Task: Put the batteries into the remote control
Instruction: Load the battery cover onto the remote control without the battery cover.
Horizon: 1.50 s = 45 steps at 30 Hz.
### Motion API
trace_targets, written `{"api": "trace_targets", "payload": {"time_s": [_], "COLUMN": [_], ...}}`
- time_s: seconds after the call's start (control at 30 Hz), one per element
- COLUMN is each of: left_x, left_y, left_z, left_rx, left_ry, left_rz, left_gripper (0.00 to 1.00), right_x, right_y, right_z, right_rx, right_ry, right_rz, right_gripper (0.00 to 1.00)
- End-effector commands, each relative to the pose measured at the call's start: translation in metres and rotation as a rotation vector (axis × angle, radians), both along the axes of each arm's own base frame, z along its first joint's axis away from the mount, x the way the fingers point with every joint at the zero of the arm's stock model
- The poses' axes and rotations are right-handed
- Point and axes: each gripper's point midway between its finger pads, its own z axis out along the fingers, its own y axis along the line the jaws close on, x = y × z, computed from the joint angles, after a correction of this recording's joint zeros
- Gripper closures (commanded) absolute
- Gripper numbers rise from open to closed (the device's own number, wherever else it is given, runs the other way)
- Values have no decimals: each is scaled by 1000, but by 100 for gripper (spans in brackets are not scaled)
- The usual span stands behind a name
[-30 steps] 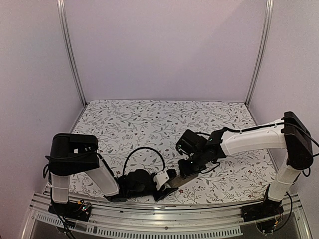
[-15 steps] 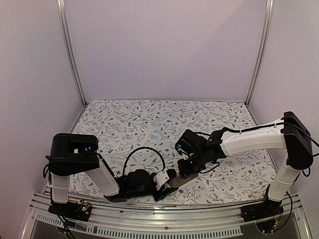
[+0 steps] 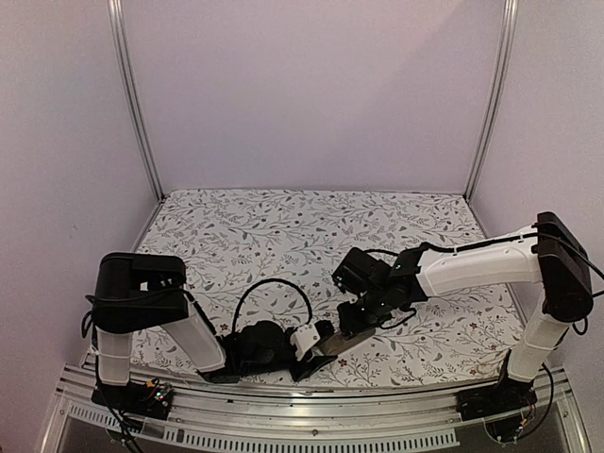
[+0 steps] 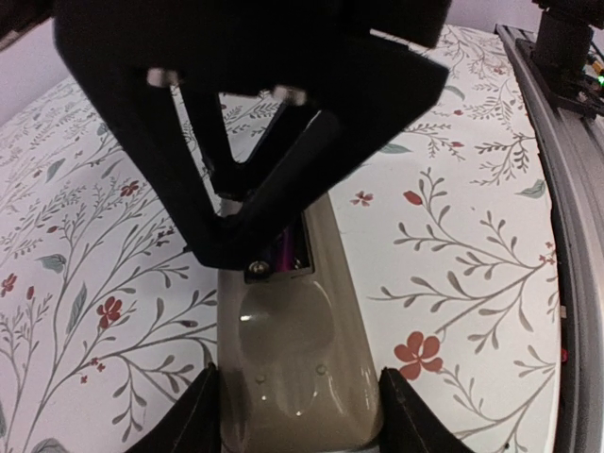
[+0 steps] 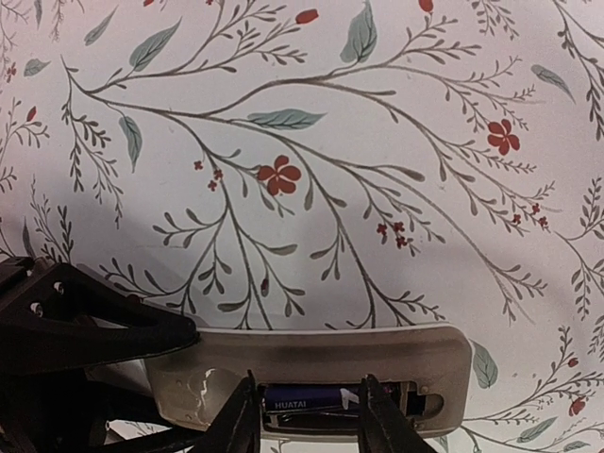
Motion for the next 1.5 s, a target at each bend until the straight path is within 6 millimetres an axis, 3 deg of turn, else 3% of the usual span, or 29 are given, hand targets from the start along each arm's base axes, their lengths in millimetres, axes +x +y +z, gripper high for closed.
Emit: {"api": "trace_targets", "payload": {"time_s": [0.0,0.67,0.9,1.47], "left_x": [-4,-3,-3,-3], "left_y": [16,17,18,18], "left_z": [-30,-29,-29,-29], "left_rx": [103,99,99,97], "left_ry": [18,14,16,15], "left_rz": [8,15,16,14], "left_gripper": [53,53,53,53], "right_x": [1,-10,-15,-10], "right_y": [-1,-5,-7,-17], "right_z": [1,-5,-8,-16], "right_rx": [-2,-67,-86,-166], "right_ry": [-28,-43,-43,-85], "right_rz": [25,94,121,170], "right_gripper": [64,72,70,76]}}
